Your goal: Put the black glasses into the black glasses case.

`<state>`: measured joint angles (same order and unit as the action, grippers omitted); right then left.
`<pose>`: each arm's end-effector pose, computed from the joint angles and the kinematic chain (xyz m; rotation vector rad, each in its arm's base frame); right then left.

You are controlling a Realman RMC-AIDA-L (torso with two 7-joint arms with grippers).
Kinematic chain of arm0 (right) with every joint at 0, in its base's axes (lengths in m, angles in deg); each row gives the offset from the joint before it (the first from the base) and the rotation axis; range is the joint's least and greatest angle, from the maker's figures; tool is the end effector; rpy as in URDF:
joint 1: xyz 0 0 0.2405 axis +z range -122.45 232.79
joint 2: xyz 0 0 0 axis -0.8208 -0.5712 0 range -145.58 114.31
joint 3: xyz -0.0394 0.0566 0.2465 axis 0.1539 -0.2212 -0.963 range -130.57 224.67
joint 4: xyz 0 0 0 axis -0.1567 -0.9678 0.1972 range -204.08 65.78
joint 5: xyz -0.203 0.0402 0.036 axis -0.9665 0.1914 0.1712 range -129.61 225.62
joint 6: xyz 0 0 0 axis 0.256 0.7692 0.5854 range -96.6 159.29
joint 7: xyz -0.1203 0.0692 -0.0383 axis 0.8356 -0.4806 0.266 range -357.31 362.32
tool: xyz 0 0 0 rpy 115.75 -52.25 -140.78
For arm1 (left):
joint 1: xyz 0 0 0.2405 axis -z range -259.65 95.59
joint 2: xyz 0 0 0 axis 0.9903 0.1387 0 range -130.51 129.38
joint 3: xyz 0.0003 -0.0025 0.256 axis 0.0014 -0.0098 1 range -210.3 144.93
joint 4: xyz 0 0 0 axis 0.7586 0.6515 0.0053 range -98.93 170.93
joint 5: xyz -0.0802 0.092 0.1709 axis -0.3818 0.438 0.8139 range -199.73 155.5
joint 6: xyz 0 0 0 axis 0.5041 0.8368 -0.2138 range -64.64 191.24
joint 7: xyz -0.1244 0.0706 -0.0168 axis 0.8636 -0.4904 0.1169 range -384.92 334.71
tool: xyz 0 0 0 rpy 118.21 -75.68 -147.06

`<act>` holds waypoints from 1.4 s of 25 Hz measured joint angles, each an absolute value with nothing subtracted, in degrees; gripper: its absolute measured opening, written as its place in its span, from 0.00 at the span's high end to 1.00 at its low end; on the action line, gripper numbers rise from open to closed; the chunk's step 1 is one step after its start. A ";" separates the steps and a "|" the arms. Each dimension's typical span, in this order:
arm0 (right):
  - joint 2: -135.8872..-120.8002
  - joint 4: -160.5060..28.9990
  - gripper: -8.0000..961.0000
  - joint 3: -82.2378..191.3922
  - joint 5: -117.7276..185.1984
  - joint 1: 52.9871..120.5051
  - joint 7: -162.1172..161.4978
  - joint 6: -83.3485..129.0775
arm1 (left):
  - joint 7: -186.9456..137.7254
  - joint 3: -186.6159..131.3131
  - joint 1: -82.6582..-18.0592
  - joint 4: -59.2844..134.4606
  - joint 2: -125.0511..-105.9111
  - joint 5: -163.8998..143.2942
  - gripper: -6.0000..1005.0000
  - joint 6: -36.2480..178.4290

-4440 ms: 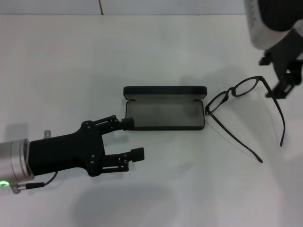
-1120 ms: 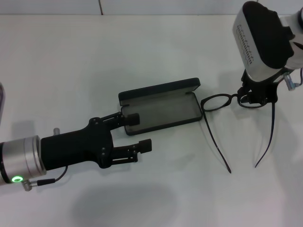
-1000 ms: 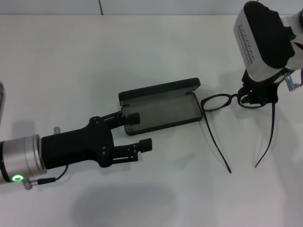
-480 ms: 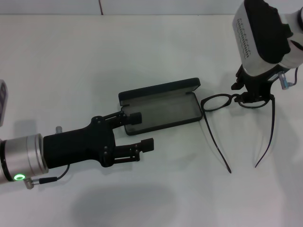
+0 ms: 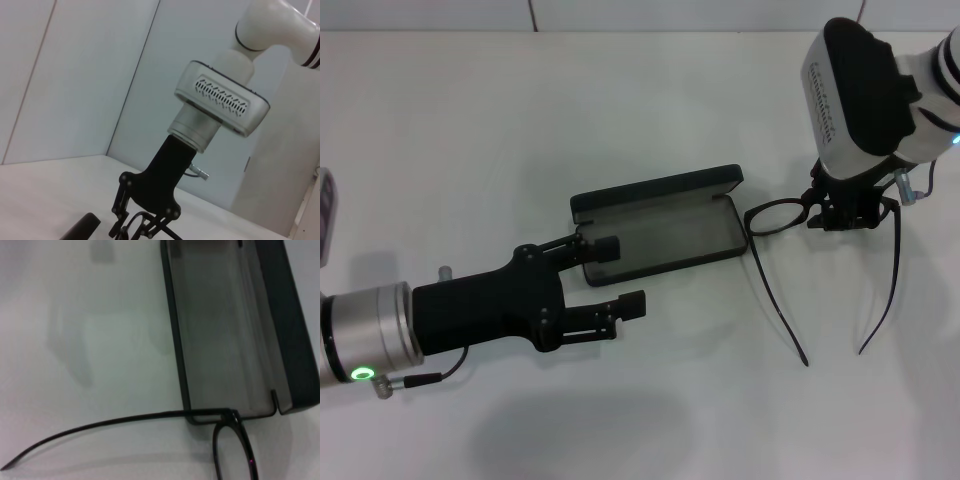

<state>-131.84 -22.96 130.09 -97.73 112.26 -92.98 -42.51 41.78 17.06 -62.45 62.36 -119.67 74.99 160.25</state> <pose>0.1414 0.4210 -0.0438 -2.8656 -0.4341 -0.7739 -0.2817 0.2539 -0.0270 -2.6756 -0.6797 -1.0742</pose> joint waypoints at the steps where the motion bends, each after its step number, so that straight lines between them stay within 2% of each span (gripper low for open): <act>1: -131.83 -23.61 0.73 130.73 -97.48 112.34 -92.94 -41.58 | 41.78 17.06 -62.45 62.37 -119.66 74.95 0.17 160.25; 7: -131.82 -25.06 0.73 131.14 -96.53 112.68 -92.06 -40.62 | 41.78 17.06 -62.22 61.77 -119.72 74.91 0.17 159.52; 10: -131.82 -25.15 0.81 131.14 -95.80 112.68 -91.39 -40.55 | 41.78 17.06 -62.17 61.74 -119.73 74.91 0.17 159.35; 15: -131.82 -24.64 0.86 131.00 -95.66 112.60 -91.18 -40.95 | 41.78 17.06 -62.17 61.74 -119.75 74.91 0.17 159.35; 35: -130.79 -7.96 0.88 115.27 -96.69 105.34 -88.49 -59.12 | 41.63 17.06 -62.48 61.77 -119.14 72.13 0.17 163.75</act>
<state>-130.79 -7.96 115.27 -96.69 105.34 -88.49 -59.12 41.63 17.06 -62.48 61.77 -119.14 72.13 163.75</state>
